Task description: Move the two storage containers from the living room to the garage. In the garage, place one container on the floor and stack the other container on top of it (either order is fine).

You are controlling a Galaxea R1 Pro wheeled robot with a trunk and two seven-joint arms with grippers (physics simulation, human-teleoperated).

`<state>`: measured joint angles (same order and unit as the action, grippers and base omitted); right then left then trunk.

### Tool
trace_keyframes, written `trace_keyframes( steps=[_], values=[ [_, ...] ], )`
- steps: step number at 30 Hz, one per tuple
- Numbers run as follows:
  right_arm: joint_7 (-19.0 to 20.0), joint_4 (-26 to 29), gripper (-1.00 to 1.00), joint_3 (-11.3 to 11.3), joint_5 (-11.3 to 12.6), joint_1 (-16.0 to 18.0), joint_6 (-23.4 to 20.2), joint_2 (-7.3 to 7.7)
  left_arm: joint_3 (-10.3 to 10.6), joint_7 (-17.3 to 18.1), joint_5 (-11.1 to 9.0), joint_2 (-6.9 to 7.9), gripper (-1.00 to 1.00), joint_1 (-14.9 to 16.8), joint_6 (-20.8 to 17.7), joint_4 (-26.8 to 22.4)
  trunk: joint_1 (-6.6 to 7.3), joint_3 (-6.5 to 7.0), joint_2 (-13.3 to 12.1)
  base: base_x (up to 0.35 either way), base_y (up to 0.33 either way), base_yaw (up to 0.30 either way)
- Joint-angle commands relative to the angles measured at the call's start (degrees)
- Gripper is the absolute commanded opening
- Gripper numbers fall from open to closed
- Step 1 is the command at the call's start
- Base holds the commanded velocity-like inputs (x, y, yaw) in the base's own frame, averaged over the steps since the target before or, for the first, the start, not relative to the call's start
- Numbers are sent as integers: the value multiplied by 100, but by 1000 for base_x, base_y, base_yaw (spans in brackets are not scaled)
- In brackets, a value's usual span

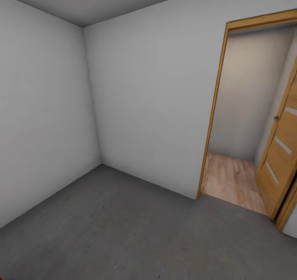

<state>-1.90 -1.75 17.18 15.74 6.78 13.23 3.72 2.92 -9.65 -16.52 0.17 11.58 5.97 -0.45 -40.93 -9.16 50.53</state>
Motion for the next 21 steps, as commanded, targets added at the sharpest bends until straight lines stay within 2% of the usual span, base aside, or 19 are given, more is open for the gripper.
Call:
trace_keyframes(
  steps=[1, 21],
  values=[
    [-3, -19, 100, 48, 46, 9, 31, -3, 33, -10, -44, 0, 100, 2, 17, 1, -1, -8, 6, 0, 0, -295],
    [-4, -19, 100, 48, 52, 9, 39, -3, 33, -10, -44, 0, 100, 2, 16, 1, -1, -8, 6, 0, 0, -297]
  ],
)
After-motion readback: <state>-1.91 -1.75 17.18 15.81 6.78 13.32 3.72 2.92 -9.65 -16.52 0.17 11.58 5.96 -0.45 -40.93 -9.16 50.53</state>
